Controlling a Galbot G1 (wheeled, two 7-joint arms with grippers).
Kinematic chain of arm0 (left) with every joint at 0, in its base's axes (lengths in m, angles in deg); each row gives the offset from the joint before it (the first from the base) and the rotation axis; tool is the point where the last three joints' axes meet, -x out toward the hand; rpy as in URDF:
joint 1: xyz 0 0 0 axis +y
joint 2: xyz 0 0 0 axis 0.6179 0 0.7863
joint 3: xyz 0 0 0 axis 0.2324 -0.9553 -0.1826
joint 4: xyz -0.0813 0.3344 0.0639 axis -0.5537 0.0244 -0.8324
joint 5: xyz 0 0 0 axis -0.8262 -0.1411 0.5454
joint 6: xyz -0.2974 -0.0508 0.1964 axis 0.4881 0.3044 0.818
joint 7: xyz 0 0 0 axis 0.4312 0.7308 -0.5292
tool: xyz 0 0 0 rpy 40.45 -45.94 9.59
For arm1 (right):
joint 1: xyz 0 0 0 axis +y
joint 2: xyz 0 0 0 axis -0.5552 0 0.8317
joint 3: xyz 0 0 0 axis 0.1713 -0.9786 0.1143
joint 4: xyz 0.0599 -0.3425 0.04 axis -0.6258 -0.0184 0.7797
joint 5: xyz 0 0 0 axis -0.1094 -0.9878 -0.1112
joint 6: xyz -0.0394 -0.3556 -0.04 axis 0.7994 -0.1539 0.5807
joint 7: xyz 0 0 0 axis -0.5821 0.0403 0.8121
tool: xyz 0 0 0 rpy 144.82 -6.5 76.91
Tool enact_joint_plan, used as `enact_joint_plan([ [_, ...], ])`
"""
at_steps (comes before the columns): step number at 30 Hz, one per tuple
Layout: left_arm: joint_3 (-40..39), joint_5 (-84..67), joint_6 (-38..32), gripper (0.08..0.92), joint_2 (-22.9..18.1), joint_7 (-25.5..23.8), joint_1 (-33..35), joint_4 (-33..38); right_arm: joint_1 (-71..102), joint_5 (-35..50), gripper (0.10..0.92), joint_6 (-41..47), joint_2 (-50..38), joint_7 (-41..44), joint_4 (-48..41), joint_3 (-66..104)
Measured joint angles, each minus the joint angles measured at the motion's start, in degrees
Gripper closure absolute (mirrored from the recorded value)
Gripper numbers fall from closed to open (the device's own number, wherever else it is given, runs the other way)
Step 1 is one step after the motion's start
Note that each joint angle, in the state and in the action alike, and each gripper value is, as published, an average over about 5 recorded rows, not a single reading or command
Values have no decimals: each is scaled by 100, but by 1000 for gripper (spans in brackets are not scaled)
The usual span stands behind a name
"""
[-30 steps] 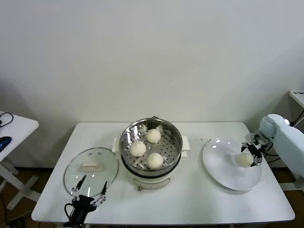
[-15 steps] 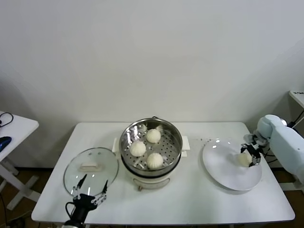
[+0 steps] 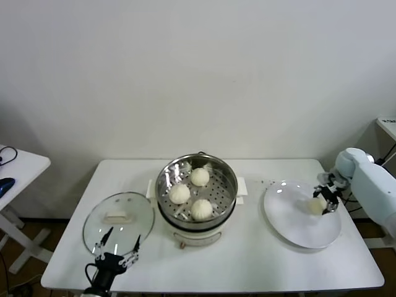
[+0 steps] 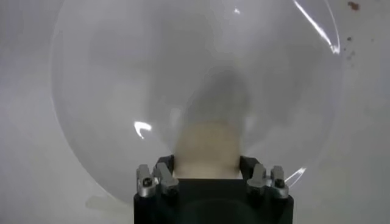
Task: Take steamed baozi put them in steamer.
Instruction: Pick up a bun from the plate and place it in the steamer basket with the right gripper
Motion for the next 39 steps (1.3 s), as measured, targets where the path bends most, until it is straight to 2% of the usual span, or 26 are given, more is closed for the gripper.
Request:
enact_joint_plan([
  [7, -43, 24, -17, 177, -29, 1, 8, 40, -596, 1356, 342, 516, -160, -38, 353, -937],
  [25, -225, 82, -95, 177, -91, -5, 120, 243, -3543, 6093, 338, 2167, 349, -564, 1741, -4616],
  [32, -280, 100, -111, 177, -116, -3, 154, 330, -4129, 7221, 338, 2581, 756, -765, 2280, -5490],
  [39, -297, 102, -120, 177, -136, -3, 180, 363, -4333, 7834, 345, 2825, 1167, -945, 2590, -6036],
])
